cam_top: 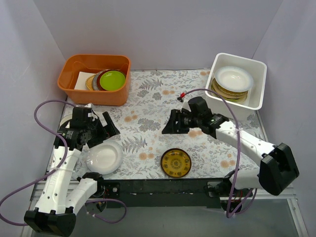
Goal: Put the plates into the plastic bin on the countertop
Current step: Pick up the plate from the corner of the board.
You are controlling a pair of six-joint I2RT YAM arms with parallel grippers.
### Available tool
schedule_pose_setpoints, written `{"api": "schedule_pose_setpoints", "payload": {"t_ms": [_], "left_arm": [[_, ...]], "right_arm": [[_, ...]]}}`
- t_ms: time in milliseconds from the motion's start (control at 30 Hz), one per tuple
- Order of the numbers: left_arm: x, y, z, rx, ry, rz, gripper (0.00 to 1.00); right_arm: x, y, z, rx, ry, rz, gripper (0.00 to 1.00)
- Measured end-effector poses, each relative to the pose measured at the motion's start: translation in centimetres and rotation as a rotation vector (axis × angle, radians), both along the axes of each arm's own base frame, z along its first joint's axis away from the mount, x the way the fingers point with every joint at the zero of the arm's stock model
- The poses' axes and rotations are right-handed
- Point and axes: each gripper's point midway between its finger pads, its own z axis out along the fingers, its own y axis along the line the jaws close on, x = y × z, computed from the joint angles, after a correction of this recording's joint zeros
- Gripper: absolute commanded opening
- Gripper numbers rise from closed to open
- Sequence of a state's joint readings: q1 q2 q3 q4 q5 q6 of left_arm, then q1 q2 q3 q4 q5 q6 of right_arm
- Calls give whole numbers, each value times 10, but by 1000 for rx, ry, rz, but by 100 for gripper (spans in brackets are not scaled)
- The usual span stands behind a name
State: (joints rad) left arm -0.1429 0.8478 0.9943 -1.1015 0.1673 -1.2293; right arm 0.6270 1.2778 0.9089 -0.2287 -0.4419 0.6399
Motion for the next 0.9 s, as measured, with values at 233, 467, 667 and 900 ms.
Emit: {"api": "schedule_pose_setpoints", "payload": {"t_ms": [233,467,667,900], "left_arm": [[5,23,15,117,-10,67,98],[5,30,15,159,1,77,98],[4,29,14,157,3,60,98],[3,25,15,140,-1,37,98]], "right_arm": [[-30,48,-46,-62,89,127,66],[-52,87,-69,-73,122,227,66],[-69,130,-65,36,114,309,66],[-83,173,-80,99,164,366,66]]}}
